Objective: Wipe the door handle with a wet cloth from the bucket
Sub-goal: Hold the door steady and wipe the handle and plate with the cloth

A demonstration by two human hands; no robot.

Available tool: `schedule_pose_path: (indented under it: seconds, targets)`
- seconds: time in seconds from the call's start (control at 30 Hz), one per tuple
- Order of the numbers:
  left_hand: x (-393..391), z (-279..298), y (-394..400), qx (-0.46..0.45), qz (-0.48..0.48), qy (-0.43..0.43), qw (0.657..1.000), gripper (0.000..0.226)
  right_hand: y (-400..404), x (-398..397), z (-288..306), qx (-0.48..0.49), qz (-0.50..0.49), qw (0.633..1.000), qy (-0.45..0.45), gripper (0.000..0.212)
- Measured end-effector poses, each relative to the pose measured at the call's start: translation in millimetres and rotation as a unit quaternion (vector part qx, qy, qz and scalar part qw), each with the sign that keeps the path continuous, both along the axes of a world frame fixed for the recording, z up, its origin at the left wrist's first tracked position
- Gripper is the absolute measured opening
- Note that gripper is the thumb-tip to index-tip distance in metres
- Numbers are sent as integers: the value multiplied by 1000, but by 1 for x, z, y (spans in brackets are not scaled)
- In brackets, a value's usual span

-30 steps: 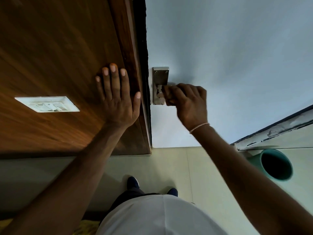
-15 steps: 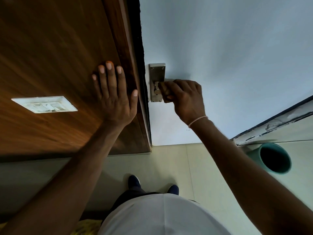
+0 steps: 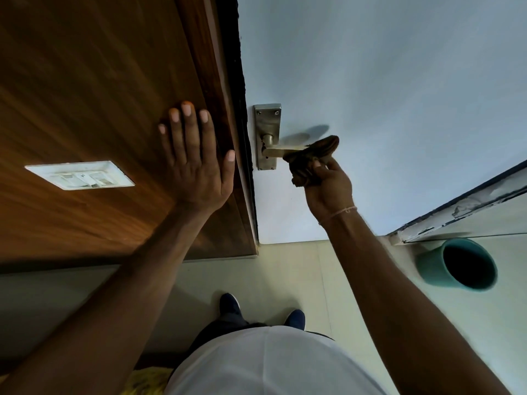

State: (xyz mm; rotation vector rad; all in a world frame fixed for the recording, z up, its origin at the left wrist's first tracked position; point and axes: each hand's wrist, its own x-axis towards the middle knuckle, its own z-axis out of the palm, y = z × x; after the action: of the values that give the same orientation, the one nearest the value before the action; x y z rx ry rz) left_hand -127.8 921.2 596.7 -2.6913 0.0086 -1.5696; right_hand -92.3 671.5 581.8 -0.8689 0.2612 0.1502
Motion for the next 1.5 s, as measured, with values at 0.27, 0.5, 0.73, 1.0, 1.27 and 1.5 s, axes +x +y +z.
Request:
schedule_pose_path:
  seconds: [0.27, 0.5, 0.73, 1.0, 1.27, 1.5]
  targets:
    - [-2, 0, 2, 2, 4, 17, 1000, 79, 65, -21, 16, 265, 98, 953, 110, 37]
    - [-5, 1, 7, 11, -11, 27, 1000, 77, 44, -10, 13, 254, 59, 961, 89, 38]
    - [-8, 3, 11, 14, -21, 41, 999, 78, 93, -18, 34, 251, 99, 952, 147, 36]
    - [-11, 5, 8, 8, -27, 43, 999, 74, 63, -13, 27, 273, 28, 954, 123, 30]
    - [-6, 2, 5, 10, -10, 32, 999, 83, 36, -7, 22, 269, -6, 957, 108, 32]
    - [-5, 0, 4, -3, -7, 20, 1000, 81, -12, 4, 15, 80, 5, 997, 8, 40]
